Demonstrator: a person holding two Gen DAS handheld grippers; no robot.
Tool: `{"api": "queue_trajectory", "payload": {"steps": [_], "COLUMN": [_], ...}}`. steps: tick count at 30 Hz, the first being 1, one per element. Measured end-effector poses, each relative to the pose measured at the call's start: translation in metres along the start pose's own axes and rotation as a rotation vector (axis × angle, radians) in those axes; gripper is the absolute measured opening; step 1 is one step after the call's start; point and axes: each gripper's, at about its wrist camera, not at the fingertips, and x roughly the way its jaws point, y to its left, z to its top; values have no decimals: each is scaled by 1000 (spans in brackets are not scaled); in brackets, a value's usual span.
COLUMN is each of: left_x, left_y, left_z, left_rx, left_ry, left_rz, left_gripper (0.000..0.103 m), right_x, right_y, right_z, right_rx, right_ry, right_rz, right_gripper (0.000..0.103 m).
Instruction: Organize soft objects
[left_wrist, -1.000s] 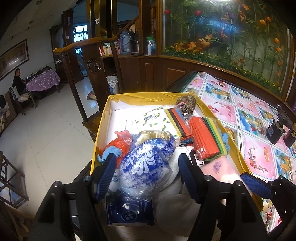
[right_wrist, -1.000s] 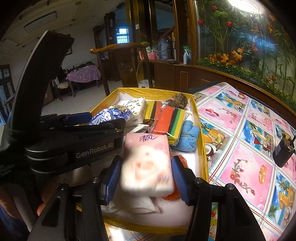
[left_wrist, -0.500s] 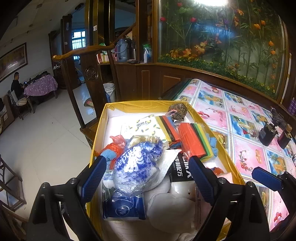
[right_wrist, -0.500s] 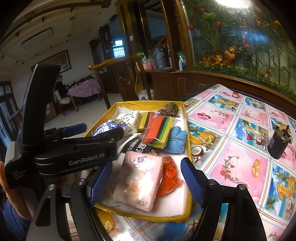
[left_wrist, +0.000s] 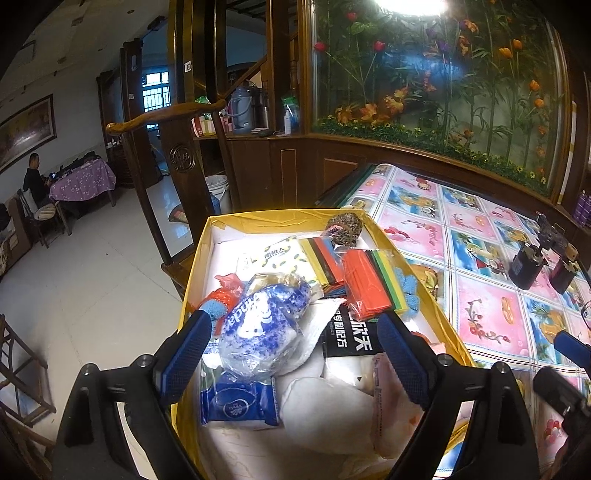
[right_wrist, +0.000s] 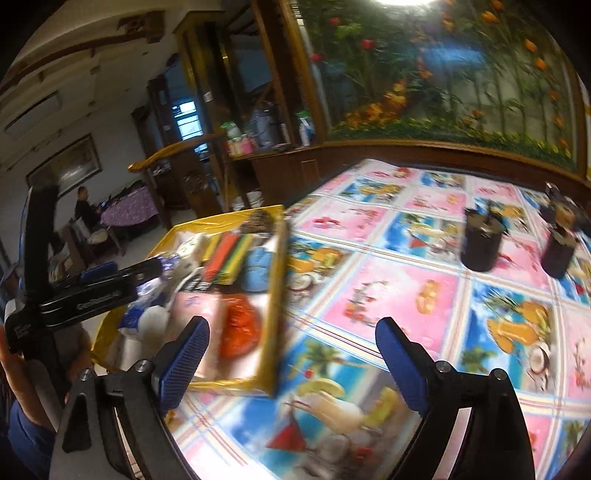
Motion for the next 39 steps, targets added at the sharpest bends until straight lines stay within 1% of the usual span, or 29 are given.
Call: {"api": "queue_trajectory", "payload": {"steps": [3,8,11,14,17,22,27,29,35,39], "left_x": [-1,-4,-5,-5,-7,-9,-11,-11,-11,-12], "left_y": [-4,-11,-13,-17,-18,-19,-21,-22,-19,-17], "left_z": [-1,-3,-3,-4,-4,-5,-5,-5,-4,-3], "left_rx": [5,18,24,33,32,28,30,29,20,13], "left_ry": [-5,-11,-19,-24,-25,-33,-40,-41,-46,-51], "left_rz": [-8,-16,-14,-12,-21,-29,-31,-28,-14,-17], "left_gripper": [91,91,91,91,91,91,91,91,91,91], "right_x": [-5,-16,-17,-20,-23,-21,-18,-15,-10,-9], "right_y": [-12,-22,-25,-26,-31,-35,-18,-3,40,43], "right_z": [1,1,-1,-2,-4,-9,-10,-11,-19,-22], "right_rx": [32,24,24,10,0,-6,-58,-97,-226,-239], "right_ry": [-8,-32,-25,-32,-40,-20,-15,-13,-31,-36], "right_rz": [-18,-100,-107,-136,-212,-259,-237,-209,-173,-164], "right_gripper": [94,94,94,94,94,94,94,94,94,94]}}
